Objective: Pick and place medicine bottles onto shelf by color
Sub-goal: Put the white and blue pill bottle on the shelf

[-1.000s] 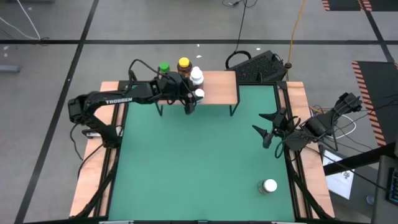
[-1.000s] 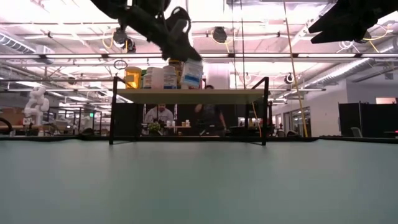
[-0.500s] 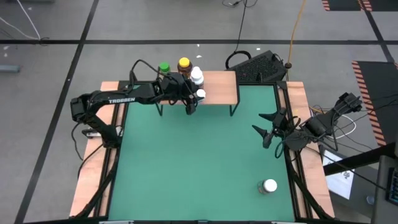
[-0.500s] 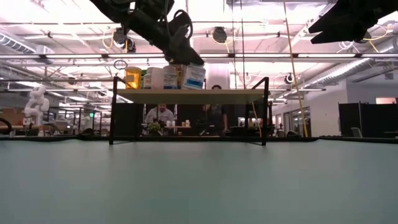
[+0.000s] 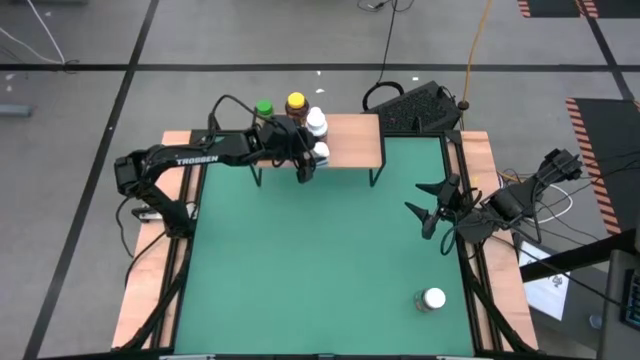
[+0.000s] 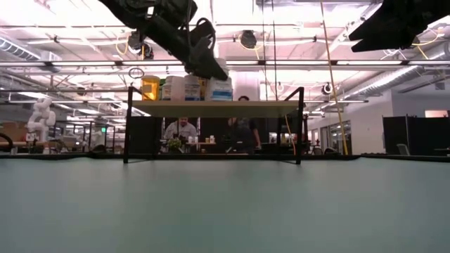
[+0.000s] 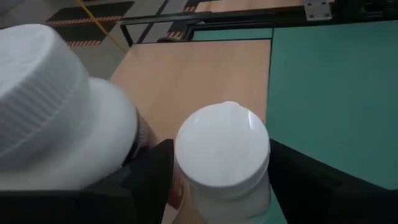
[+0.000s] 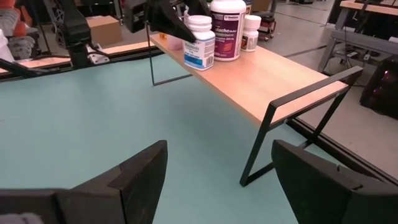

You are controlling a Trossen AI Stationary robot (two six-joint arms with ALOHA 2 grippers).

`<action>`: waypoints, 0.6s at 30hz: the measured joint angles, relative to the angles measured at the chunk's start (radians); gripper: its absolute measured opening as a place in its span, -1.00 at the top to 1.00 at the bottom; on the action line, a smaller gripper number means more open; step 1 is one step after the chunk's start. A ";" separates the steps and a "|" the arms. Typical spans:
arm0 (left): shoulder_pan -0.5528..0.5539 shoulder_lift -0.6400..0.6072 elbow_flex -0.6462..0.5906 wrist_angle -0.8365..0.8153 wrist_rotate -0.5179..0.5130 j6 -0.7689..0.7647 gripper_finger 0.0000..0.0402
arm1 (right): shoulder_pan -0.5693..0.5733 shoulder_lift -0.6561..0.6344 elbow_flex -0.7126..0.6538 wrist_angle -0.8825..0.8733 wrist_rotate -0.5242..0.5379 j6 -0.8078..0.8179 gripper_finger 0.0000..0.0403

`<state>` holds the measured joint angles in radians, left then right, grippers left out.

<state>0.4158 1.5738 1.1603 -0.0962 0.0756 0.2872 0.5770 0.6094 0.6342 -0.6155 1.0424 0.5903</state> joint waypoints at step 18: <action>0.012 -0.020 0.001 -0.002 -0.006 0.045 -0.28 | 0.000 0.000 0.000 0.002 -0.009 0.001 -0.40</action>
<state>0.4278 1.5538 1.1614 -0.0983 0.0700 0.3319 0.5770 0.6094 0.6342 -0.6132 1.0337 0.5911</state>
